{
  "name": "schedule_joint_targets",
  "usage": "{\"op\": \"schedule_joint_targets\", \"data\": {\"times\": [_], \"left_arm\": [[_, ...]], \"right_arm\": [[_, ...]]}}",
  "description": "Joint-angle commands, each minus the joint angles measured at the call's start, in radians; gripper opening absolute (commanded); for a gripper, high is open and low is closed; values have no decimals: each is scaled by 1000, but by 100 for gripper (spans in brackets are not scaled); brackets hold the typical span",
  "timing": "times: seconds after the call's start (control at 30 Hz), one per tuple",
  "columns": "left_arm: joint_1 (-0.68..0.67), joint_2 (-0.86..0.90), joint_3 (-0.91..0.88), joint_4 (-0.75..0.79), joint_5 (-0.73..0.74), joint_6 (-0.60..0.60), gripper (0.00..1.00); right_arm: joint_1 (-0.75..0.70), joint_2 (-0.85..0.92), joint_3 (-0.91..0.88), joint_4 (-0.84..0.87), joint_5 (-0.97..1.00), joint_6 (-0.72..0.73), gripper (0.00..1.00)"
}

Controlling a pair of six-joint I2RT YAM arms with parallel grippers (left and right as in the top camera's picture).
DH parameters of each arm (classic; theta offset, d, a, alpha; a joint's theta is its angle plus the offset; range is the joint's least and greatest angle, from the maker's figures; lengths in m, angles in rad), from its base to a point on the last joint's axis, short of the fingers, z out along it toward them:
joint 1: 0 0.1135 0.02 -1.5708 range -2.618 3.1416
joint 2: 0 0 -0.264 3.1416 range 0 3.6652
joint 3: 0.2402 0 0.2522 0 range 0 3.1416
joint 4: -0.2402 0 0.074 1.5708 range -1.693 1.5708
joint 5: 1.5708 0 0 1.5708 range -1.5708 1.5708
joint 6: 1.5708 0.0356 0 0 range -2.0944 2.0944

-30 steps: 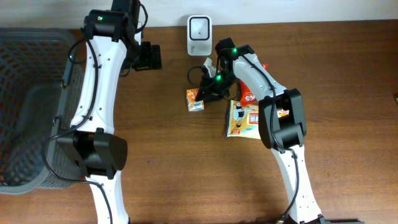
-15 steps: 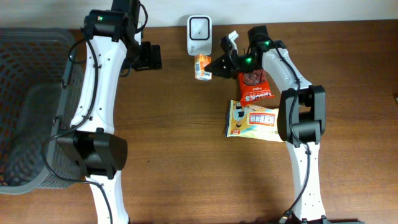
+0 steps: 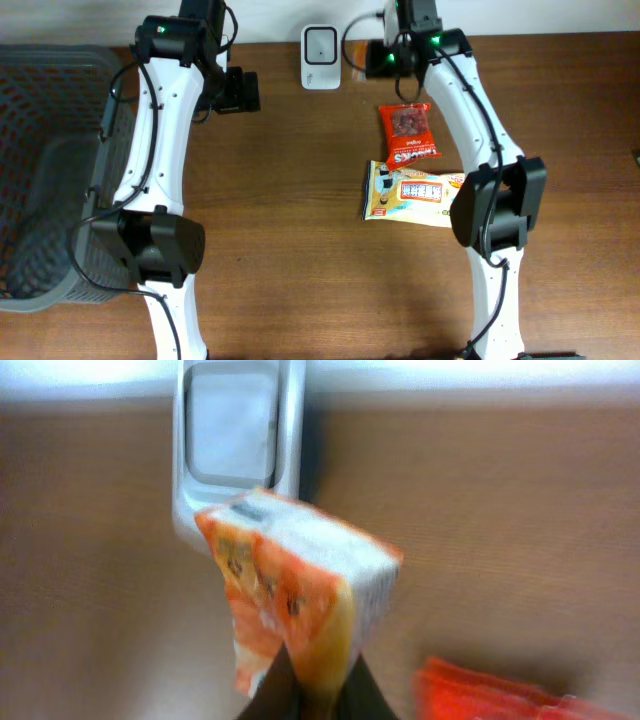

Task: Scan the item barcode
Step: 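Raise the orange pack with the right gripper over the scanner, then carry the orange pack to the right table edge and release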

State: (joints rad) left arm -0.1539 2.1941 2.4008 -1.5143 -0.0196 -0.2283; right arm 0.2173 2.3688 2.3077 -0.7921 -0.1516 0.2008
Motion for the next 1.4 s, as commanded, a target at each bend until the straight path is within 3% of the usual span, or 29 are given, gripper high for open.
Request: {"op": "schedule_joint_targets", "data": {"times": [0.0,0.1,0.27,0.37,0.47,0.53,0.6,0.67,0.77,0.9,1.0,1.07,1.1,1.13,1.3,1.37], "left_arm": [[6,-6,1,-1,-6,-3,99],[6,-6,1,-1,-6,-3,99],[6,-6,1,-1,-6,-3,99],[6,-6,1,-1,-6,-3,99],[6,-6,1,-1,-6,-3,99],[6,-6,1,0,-6,-3,99],[6,-6,1,-1,-6,-3,99],[6,-6,1,-1,-6,-3,99],[6,-6,1,-1,-6,-3,99],[6,-6,1,-1,-6,-3,99],[6,-6,1,-1,-6,-3,99],[6,-6,1,-1,-6,-3,99],[6,-6,1,-1,-6,-3,99],[6,-6,1,-1,-6,-3,99],[6,-6,1,-1,-6,-3,99],[6,-6,1,-1,-6,-3,99]], "right_arm": [[114,12,19,161,335,-214,4],[192,91,15,363,475,-429,4],[209,177,14,467,452,-616,4],[212,159,17,473,466,-623,4],[170,55,65,470,682,-502,4],[67,-46,71,389,715,-442,4],[-90,-112,71,188,714,-291,4],[-354,-111,71,-130,713,-104,4],[-584,-82,62,-303,646,-3,4],[-805,-51,-39,-257,505,0,4],[-882,-50,-143,-159,473,0,6],[-895,-49,-203,-102,473,-1,15],[-894,-49,-220,-100,473,0,64],[-893,-52,-218,-109,473,0,99],[-890,-221,-182,-189,367,78,99],[-874,-300,-182,-208,116,78,99]]}}
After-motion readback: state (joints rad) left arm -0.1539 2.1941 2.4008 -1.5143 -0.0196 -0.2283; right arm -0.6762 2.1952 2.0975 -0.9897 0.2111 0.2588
